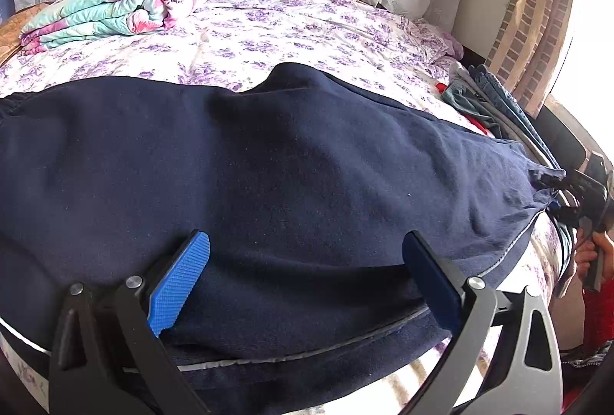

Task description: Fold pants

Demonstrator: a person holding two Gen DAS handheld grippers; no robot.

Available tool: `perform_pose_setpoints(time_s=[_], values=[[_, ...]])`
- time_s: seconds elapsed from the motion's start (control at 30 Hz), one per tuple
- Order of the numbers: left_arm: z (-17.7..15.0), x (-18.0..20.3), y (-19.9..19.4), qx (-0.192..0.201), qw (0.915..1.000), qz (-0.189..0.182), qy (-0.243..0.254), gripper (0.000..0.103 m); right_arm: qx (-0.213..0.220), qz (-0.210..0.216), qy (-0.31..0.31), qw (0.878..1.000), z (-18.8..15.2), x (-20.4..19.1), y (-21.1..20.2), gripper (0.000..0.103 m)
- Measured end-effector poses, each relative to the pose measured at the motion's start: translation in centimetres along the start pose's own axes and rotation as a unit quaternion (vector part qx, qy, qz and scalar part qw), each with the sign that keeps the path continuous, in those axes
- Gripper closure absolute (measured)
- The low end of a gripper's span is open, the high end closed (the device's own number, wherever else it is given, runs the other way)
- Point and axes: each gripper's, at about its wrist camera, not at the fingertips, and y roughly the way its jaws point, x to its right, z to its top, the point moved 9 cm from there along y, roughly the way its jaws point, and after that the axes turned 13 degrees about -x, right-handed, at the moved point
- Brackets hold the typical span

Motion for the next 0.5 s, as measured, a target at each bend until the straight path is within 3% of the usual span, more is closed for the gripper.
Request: perform_pose_setpoints(time_s=[0.03,0.1,0.13,0.17,0.2,0.23,0.3,0.37,0.43,0.5], values=[[0.0,0.0,0.0,-0.001,1.0000,0.001,0.000,0.005,0.005,0.006,-0.017,1.000,1.3,-1.3,-0.5,0.078],[0.0,0.0,0.1,-0.002,1.0000,0.004,0.000,0.005,0.016,0.005,-0.038,0.999,3.6,-4.3,-2.1,0.078],[0.0,0.0,0.1,-0.002,1.0000,0.006,0.000,0.005,0.014,0.002,-0.049,0.999,4.6,-6.2,-2.5,0.074],[0.0,0.0,0.1,-0.002,1.0000,0.008,-0.001,0.005,0.009,-0.010,-0.060,0.998,5.4,-7.8,-2.6,0.038],[0.1,-0.1,0.1,-0.002,1.0000,0.009,-0.001,0.005,0.003,-0.023,-0.075,0.997,5.9,-9.5,-2.4,0.014],[0.1,-0.1,0.2,-0.002,0.9999,0.011,-0.002,0.005,-0.002,-0.020,-0.105,0.994,6.3,-11.4,-2.1,0.004],[0.1,-0.1,0.2,-0.002,0.9999,0.014,-0.002,0.005,0.000,-0.003,-0.155,0.988,6.6,-13.8,-2.1,0.004],[0.0,-0.2,0.1,-0.002,0.9999,0.015,-0.001,0.005,0.018,0.028,-0.150,0.988,6.9,-13.9,-2.9,0.004],[0.0,-0.2,0.1,-0.002,0.9999,0.014,-0.001,0.005,0.024,0.053,-0.126,0.990,6.6,-12.0,-3.8,0.004],[0.0,-0.2,0.1,-0.001,0.9999,0.014,-0.001,0.005,0.036,0.044,-0.096,0.994,5.5,-8.8,-4.8,0.004]])
